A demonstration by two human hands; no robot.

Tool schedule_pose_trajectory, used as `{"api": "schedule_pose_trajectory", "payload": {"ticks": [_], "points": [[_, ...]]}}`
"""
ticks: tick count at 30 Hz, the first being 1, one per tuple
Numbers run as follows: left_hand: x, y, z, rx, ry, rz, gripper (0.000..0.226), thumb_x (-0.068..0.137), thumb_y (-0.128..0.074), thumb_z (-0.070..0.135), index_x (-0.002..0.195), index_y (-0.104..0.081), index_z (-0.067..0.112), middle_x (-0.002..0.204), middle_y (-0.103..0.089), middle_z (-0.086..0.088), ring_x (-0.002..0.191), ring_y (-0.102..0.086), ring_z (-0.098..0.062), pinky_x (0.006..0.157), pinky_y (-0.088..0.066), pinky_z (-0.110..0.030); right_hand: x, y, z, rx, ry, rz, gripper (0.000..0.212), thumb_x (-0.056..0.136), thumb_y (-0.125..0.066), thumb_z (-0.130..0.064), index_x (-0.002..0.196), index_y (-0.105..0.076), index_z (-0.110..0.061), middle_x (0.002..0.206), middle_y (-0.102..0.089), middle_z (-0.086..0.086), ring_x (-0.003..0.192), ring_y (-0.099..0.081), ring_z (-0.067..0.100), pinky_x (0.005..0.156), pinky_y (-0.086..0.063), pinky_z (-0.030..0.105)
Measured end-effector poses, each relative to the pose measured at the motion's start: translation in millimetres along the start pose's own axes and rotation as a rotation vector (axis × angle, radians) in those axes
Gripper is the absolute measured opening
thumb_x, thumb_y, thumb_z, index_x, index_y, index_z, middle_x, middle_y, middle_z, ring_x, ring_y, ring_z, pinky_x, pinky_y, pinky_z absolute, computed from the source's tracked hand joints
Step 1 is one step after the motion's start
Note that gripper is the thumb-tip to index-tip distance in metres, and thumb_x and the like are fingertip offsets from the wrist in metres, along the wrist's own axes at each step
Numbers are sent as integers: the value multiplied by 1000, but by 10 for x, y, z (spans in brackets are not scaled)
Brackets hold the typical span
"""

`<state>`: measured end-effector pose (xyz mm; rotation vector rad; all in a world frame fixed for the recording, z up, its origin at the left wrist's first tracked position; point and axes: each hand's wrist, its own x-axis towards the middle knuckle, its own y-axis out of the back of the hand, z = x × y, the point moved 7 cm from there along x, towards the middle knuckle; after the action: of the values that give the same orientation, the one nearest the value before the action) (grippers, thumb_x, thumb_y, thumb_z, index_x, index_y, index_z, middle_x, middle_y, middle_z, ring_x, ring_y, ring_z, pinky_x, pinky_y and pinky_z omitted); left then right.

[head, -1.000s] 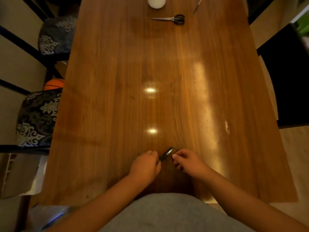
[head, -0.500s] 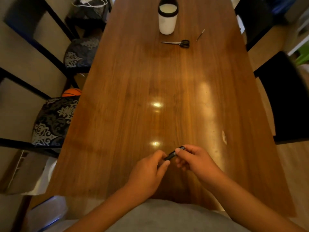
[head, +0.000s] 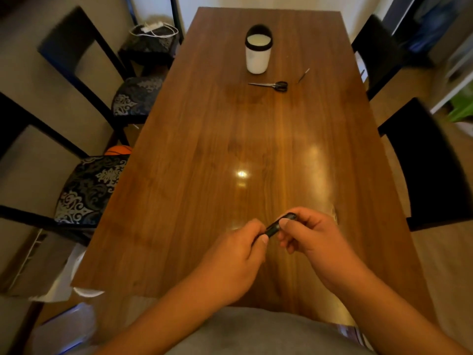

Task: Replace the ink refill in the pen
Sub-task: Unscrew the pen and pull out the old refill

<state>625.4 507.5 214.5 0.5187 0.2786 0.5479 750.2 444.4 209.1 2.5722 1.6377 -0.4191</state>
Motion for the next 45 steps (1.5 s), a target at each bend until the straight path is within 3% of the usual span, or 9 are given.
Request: {"api": "schedule_pose_trajectory", "payload": {"ticks": [5,9,13,19,23,32,35,39,45], "points": [[-45,49,199,-11,-43,107,19,94,-50,36,82,-53,21,60,-56,2,51,-49,-8,50,-40,-36,-116,14,-226,33,82,-39,10,77,-68,-28,74,-72,-19,61,-68,3,54,-59,10,48,-45,18],[-72,-22,217,-247,61,-67,25,98,-49,23,78,-62,15,50,-58,8,45,-45,0,47,-36,-15,-178,38,-280,-16,111,-87,8,79,-66,-21,78,-72,-15,62,-67,5,55,-59,12,49,-46,19],[-124,-105,229,-465,152,-192,28,100,-45,22,79,-62,16,49,-56,7,39,-41,0,42,-33,-11,-231,54,-306,-40,139,-132,8,81,-70,-22,80,-72,-14,63,-68,7,55,-60,13,50,-47,19],[-150,8,313,-54,-86,110,19,94,-55,30,79,-65,24,58,-59,5,50,-51,-3,49,-35,-16,-254,112,-234,5,128,-71,8,81,-67,-18,77,-73,-17,61,-69,5,51,-61,11,47,-47,19],[-144,4,336,103,-158,197,21,91,-52,37,83,-65,23,56,-54,10,50,-49,0,48,-31,-12,-247,138,-165,38,96,-33,10,80,-66,-21,72,-72,-19,60,-68,3,50,-59,10,47,-46,20],[-89,-255,164,-554,97,-261,27,94,-47,34,76,-67,31,54,-64,8,40,-41,-2,41,-34,-14,-295,174,-200,45,146,-93,8,79,-68,-12,76,-74,-15,58,-67,6,50,-60,12,46,-46,20],[-22,-201,155,-342,30,-154,26,94,-48,38,75,-64,34,56,-63,9,46,-46,-3,47,-37,-16,-281,174,-148,66,123,-49,11,82,-70,-10,73,-73,-15,57,-66,4,48,-58,11,44,-45,20],[-102,-102,-165,169,-9,37,23,95,-51,39,78,-62,27,55,-52,10,52,-51,-6,49,-36,-22,-97,792,-136,241,43,297,29,90,-57,-6,65,-62,-19,52,-57,-4,44,-48,8,41,-40,19],[-296,-2,-843,-11,258,210,24,94,-56,28,74,-63,17,56,-62,6,49,-54,-5,47,-36,-14,80,1105,283,-39,-151,267,20,90,-57,-2,71,-59,-9,58,-58,7,45,-53,12,41,-43,21]]}}
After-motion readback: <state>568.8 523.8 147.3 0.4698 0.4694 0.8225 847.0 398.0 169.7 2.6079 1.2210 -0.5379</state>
